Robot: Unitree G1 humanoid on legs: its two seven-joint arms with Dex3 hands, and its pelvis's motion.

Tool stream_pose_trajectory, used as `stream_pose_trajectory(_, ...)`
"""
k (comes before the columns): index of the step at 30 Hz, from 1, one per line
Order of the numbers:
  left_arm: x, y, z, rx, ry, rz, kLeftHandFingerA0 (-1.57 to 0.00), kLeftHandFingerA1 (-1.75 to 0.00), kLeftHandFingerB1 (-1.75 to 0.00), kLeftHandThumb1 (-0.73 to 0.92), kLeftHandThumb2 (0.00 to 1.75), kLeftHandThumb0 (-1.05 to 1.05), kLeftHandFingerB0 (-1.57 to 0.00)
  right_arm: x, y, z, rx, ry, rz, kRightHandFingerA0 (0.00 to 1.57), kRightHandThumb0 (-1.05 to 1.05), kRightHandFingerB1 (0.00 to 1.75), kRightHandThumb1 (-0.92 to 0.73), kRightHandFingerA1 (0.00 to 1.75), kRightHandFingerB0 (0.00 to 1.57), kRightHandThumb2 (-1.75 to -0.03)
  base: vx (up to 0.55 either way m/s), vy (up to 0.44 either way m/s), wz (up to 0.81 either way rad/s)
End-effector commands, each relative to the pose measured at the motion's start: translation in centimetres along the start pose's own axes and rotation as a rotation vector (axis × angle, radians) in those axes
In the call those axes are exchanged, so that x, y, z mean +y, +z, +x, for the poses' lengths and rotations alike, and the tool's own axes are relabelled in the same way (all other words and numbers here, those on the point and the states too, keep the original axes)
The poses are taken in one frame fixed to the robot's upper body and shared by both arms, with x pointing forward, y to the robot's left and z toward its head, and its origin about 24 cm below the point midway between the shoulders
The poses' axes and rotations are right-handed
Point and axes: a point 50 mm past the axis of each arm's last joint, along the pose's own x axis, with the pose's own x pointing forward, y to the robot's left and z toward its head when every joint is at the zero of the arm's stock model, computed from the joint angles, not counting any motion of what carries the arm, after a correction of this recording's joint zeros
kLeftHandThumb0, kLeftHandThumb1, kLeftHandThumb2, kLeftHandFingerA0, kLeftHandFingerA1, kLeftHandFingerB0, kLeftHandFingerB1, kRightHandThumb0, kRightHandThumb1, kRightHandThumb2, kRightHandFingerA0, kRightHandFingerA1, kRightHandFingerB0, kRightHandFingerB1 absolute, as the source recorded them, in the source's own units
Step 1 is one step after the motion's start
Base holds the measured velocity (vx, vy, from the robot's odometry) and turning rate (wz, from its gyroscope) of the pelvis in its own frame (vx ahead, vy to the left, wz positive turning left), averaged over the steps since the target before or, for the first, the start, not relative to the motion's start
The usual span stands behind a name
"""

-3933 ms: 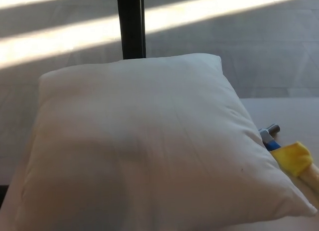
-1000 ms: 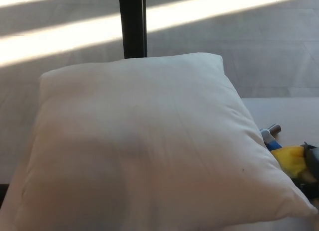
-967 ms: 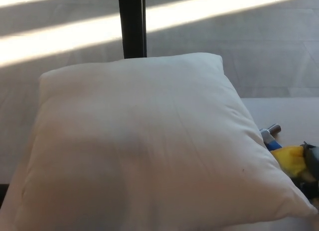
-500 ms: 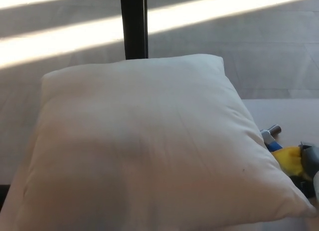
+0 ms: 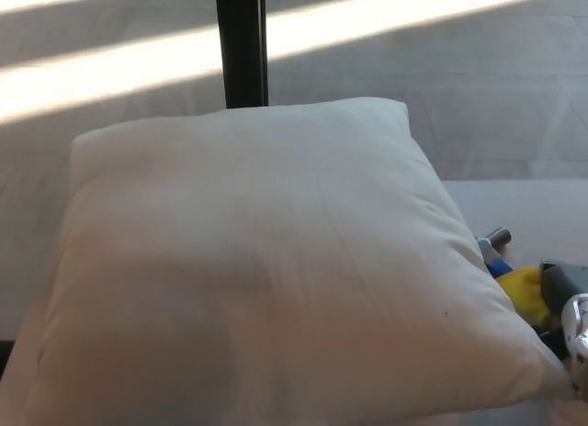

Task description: A hammer is kept on the right hand side and a pillow is kept on the left hand side on the desk infront of the robot and the robot uses its right hand to pick up the hammer and makes a downward swinging motion to hit the pillow

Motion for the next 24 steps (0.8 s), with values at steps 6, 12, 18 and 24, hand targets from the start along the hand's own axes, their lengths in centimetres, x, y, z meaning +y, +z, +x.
stream_pose_trajectory(6, 0.1, 0.1, 0.0, -0.023, 0.002, 0.0, -0.65, -0.62, -0.51, 0.75, 0.62, -0.64, -0.63, 1.8, 2.9, -0.5, -0.094, 0.163, 0.061, 0.0, -0.97, 0.0, -0.56, 0.11, 0.0, -0.9, 0.0, 0.0, 0.0)
stream_pose_trajectory(12, 0.0, 0.1, 0.0, -0.02, 0.004, -0.008, -0.66, -0.64, -0.52, 0.75, 0.62, -0.65, -0.66, 4.0, 3.1, -1.0, -0.118, 0.011, 0.159, 0.22, -0.56, 0.22, -0.54, 0.95, 0.04, -0.56, 0.0, 0.0, 0.0)
stream_pose_trajectory(18, 0.0, 0.0, 0.0, -0.017, 0.01, 0.007, -0.66, -0.62, -0.51, 0.75, 0.62, -0.68, -0.66, 6.3, 2.7, -1.6, -0.198, -0.079, 0.146, 0.86, -0.29, 0.48, -0.66, 0.89, 0.76, -0.59, 0.0, 0.0, 0.0)
stream_pose_trajectory(24, 0.0, 0.3, 0.0, -0.029, 0.004, 0.02, -0.7, -0.63, -0.51, 0.73, 0.62, -0.69, -0.67, 8.0, 2.3, -2.1, -0.224, -0.143, 0.019, 0.81, -0.4, 0.89, -0.85, 1.49, 0.79, -0.7, 0.0, 0.0, 0.0)
